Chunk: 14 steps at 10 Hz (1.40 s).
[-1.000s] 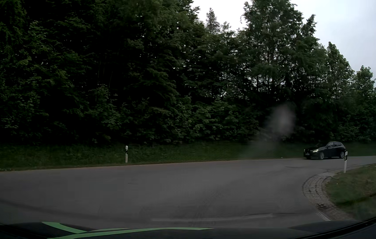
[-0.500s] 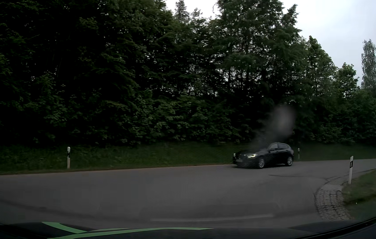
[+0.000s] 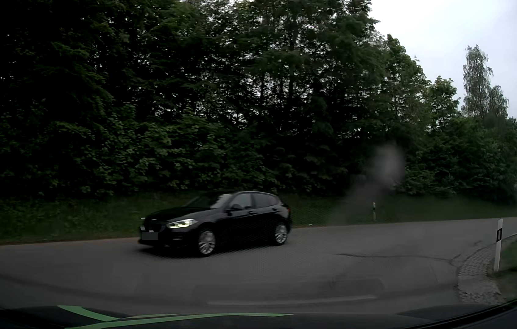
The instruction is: Follow the waypoints while adhering to traffic rules and regulations
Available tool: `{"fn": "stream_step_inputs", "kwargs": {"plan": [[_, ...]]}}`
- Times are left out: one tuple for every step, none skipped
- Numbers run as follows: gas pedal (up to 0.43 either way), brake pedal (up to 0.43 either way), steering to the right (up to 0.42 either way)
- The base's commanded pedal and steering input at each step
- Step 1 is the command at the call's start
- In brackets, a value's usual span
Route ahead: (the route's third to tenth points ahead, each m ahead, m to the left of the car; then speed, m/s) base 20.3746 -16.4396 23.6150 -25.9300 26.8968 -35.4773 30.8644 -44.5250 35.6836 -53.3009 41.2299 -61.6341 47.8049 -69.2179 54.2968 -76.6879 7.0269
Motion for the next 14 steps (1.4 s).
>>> {"fn": "stream_step_inputs", "kwargs": {"plan": [[0.059,0.000,0.221],[0.059,0.000,0.229],[0.059,0.000,0.237],[0.059,0.000,0.247],[0.059,0.000,0.250],[0.059,0.000,0.251],[0.059,0.000,0.259],[0.067,0.000,0.268],[0.067,0.000,0.273],[0.087,0.000,0.274],[0.118,0.000,0.274],[0.118,0.000,0.275],[0.118,0.000,0.277],[0.130,0.000,0.277]]}}
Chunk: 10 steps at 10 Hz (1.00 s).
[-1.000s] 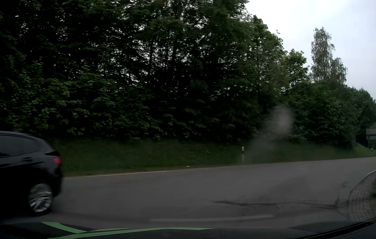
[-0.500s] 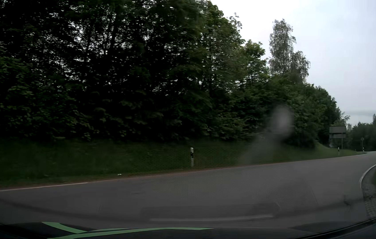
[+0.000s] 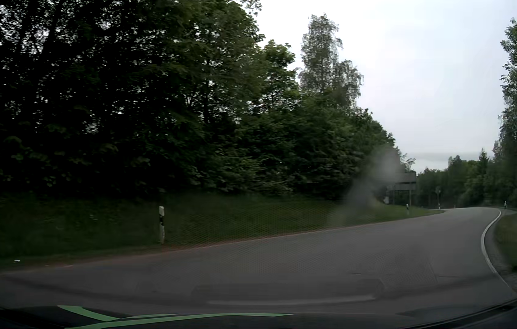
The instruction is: Follow the waypoints while adhering to traffic rules and regulations
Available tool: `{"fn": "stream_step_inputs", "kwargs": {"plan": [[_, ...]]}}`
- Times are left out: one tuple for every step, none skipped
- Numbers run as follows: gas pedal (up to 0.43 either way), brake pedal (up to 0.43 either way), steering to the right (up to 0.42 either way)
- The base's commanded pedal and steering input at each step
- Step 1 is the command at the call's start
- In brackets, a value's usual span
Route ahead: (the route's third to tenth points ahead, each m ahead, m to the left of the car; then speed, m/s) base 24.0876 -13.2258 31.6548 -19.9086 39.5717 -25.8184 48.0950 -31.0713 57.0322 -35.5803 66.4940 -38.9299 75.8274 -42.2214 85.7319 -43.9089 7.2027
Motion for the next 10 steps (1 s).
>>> {"fn": "stream_step_inputs", "kwargs": {"plan": [[0.150,0.000,0.277],[0.150,0.000,0.276],[0.150,0.000,0.273],[0.150,0.000,0.270],[0.157,0.000,0.267],[0.157,0.000,0.264],[0.169,0.000,0.260],[0.169,0.000,0.256],[0.177,0.000,0.248],[0.189,0.000,0.236]]}}
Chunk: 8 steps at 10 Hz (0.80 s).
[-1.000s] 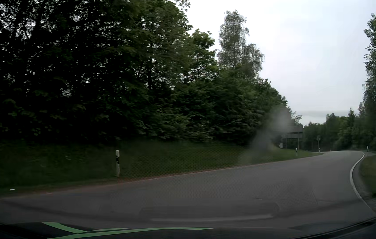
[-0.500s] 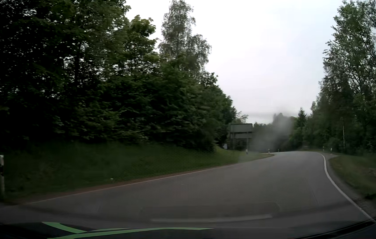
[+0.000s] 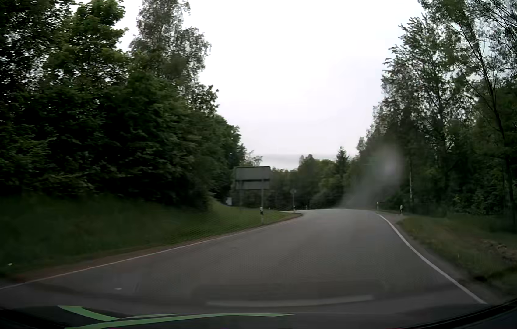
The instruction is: Follow the waypoints while adhering to traffic rules and regulations
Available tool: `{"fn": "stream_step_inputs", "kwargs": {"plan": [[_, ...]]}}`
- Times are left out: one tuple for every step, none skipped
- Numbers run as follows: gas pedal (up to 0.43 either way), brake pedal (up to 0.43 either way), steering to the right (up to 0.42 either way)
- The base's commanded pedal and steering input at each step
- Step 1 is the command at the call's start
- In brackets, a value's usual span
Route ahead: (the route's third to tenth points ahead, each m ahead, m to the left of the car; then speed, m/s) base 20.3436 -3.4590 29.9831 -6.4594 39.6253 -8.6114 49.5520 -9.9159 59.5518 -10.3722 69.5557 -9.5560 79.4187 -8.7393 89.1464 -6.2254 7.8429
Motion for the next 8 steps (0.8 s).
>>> {"fn": "stream_step_inputs", "kwargs": {"plan": [[0.189,0.000,0.222],[0.189,0.000,0.204],[0.197,0.000,0.185],[0.197,0.000,0.167],[0.209,0.000,0.143],[0.220,0.000,0.118],[0.220,0.000,0.098],[0.220,0.000,0.079]]}}
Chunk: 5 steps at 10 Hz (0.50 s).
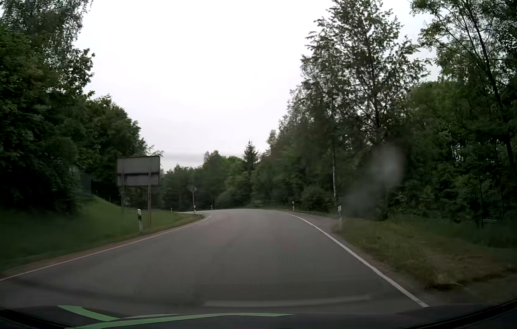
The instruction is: Follow the waypoints while adhering to traffic rules and regulations
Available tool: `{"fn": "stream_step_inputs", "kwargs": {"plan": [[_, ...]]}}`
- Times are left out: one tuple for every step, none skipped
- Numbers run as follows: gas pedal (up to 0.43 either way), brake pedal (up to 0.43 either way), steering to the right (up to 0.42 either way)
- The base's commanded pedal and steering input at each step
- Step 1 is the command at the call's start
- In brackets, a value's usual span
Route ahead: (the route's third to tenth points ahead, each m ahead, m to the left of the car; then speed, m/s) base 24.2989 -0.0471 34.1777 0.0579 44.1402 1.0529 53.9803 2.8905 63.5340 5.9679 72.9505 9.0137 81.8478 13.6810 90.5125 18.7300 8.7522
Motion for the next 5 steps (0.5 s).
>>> {"fn": "stream_step_inputs", "kwargs": {"plan": [[0.220,0.000,0.062],[0.220,0.000,0.050],[0.220,0.000,0.039],[0.220,0.000,0.028],[0.220,0.000,0.018]]}}
